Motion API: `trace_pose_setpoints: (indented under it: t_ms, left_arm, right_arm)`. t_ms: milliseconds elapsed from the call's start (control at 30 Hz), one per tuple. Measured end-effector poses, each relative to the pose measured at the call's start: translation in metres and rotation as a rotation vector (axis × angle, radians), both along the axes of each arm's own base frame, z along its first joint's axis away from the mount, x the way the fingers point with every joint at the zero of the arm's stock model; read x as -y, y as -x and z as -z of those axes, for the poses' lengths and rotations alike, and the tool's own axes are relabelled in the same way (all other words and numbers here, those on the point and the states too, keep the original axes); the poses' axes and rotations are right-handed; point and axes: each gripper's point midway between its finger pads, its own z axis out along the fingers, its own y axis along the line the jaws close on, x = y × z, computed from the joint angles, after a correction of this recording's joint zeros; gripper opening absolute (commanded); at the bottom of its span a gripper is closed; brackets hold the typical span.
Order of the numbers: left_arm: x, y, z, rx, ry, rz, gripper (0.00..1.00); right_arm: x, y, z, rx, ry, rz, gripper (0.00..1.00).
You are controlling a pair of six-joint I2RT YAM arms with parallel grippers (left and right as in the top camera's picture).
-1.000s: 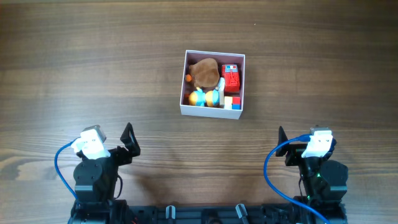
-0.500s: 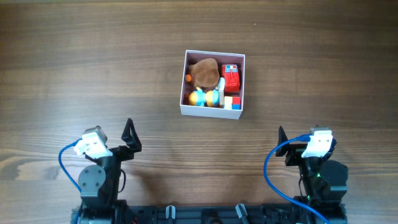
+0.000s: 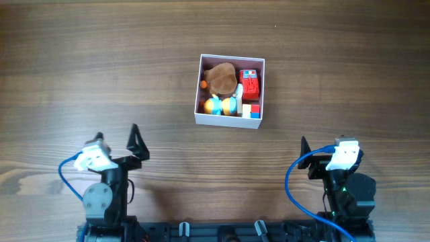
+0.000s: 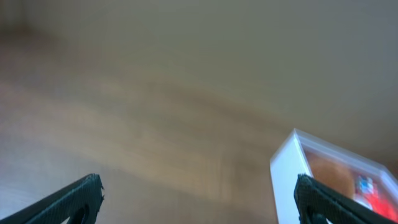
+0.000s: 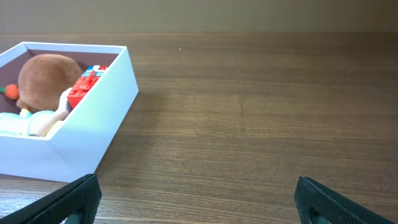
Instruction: Pack container
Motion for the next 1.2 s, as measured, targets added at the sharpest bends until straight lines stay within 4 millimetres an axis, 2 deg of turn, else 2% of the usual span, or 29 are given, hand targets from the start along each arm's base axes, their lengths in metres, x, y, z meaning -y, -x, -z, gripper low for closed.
trace_pose_setpoints:
  t_ms: [100, 133, 300, 400, 567, 633, 1200]
  left_arm:
    - [-0.011, 0.001, -0.032, 0.132, 0.002, -0.066, 1.00]
    - [-0.014, 0.002, -0.036, 0.151, 0.003, -0.079, 1.00]
    - [-0.020, 0.003, -0.038, 0.161, 0.012, -0.115, 1.00]
    - [-0.020, 0.003, -0.033, 0.154, 0.016, -0.122, 1.00]
    - [-0.015, -0.002, 0.006, 0.042, 0.013, -0.101, 1.00]
    - [-0.015, -0.002, 0.012, 0.020, 0.012, -0.100, 1.00]
    - [-0.015, -0.002, 0.013, 0.018, 0.011, -0.102, 1.00]
  right_arm:
    - [0.000, 0.000, 0.000, 0.000, 0.000, 0.000, 1.00]
    - [0.000, 0.000, 0.000, 0.000, 0.000, 0.000, 1.00]
    - [0.000, 0.000, 0.000, 0.000, 0.000, 0.000, 1.00]
    - [0.000, 0.000, 0.000, 0.000, 0.000, 0.000, 1.00]
    - [0.000, 0.000, 0.000, 0.000, 0.000, 0.000, 1.00]
    - [0.000, 0.000, 0.000, 0.000, 0.000, 0.000, 1.00]
    - [0.000, 0.000, 0.000, 0.000, 0.000, 0.000, 1.00]
